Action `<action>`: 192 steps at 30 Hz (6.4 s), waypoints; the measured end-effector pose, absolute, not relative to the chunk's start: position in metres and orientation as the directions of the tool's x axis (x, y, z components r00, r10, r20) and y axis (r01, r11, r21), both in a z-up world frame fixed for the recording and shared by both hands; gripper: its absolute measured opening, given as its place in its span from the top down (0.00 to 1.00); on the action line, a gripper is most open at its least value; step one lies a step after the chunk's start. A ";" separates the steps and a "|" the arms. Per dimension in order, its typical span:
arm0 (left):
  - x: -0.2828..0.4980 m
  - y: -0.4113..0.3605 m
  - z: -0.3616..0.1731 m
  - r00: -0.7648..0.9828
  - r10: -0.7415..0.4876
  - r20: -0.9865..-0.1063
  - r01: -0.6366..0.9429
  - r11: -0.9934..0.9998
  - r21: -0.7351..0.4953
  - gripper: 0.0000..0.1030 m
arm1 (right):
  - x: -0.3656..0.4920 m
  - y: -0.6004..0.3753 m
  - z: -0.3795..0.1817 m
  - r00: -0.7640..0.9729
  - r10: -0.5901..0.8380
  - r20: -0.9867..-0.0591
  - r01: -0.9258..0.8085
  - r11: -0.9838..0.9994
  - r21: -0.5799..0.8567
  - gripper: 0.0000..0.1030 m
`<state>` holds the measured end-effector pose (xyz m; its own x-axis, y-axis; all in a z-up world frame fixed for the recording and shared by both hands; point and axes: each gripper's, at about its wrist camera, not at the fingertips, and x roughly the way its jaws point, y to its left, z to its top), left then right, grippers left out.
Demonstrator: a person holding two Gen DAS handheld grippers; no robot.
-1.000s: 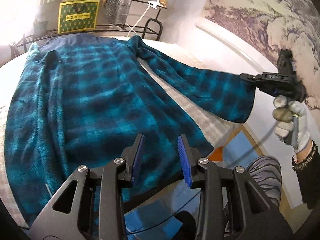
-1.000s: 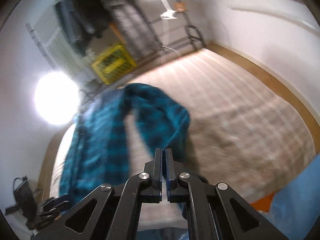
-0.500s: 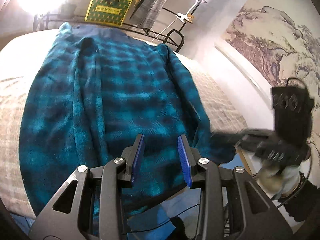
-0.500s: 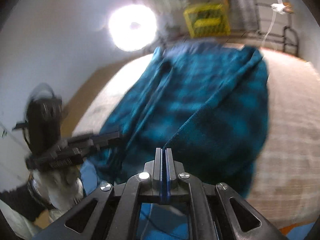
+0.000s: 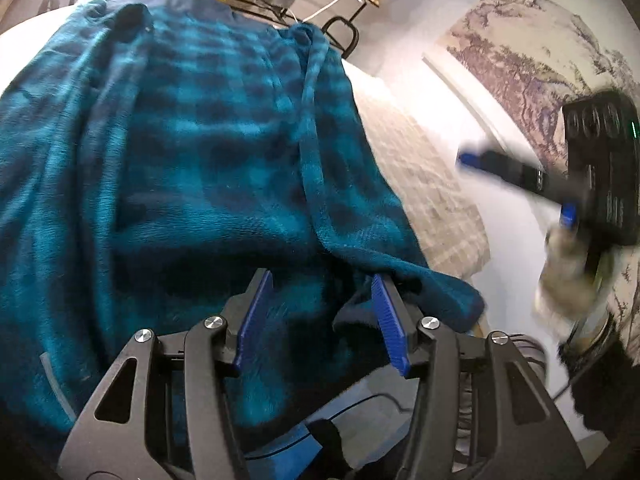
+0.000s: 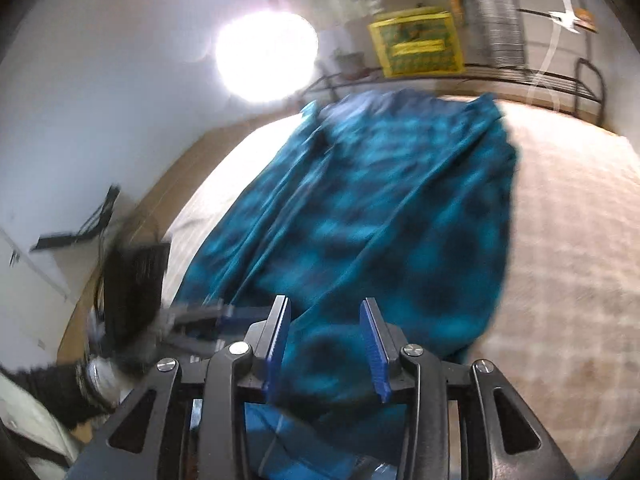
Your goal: Fold large clothes
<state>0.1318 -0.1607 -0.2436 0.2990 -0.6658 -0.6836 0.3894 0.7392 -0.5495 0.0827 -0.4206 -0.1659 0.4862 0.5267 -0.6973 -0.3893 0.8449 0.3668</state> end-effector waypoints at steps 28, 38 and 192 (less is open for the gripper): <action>0.174 -0.194 -0.258 0.154 -0.778 -0.609 0.422 0.609 -0.672 0.97 | 0.441 -0.559 -0.250 0.553 0.486 -0.676 0.165 0.732 0.661 0.49; 0.149 -0.181 -0.238 0.136 -0.820 -0.556 0.433 0.553 -0.711 0.98 | 0.469 -0.506 -0.225 0.516 0.418 -0.748 0.045 0.858 0.511 0.99; 0.134 -0.164 -0.245 0.239 -0.679 -0.695 0.274 0.733 -0.622 0.99 | 0.013 -0.434 -0.242 0.498 0.263 -0.826 -0.449 0.894 0.014 0.68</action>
